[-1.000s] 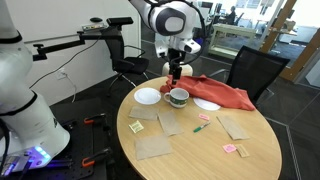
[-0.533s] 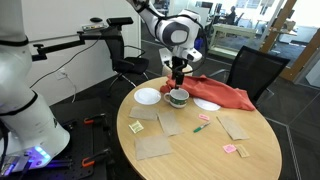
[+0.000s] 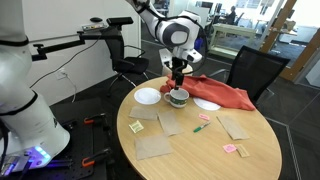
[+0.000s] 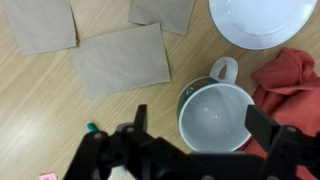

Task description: Move the mug to the right

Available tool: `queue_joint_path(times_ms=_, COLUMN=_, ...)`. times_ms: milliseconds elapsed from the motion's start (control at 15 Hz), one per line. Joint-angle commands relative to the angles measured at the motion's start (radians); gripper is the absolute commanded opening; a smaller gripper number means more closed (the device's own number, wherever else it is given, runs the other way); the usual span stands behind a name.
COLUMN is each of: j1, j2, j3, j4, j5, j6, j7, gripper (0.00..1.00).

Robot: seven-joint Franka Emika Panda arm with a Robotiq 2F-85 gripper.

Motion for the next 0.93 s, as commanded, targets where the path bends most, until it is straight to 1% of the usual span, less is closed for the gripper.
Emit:
queue_joint_path(times_ms=0, j1=0.017, j2=0.021, j3=-0.017, j4=0.001, j5=0.000, j6=0.023, j7=0.008, gripper=1.00)
queue_joint_path(times_ms=267, j1=0.020, j2=0.065, j3=-0.023, j4=0.006, j5=0.000, j6=0.061, j7=0.017, gripper=1.00)
queue_joint_path(times_ms=600, j1=0.032, j2=0.125, j3=-0.037, j4=0.000, j5=-0.001, j6=0.203, j7=0.030, gripper=1.00)
queue_joint_path(times_ms=867, j1=0.059, j2=0.170, j3=-0.067, j4=0.005, j5=-0.008, j6=0.302, j7=0.050, gripper=1.00)
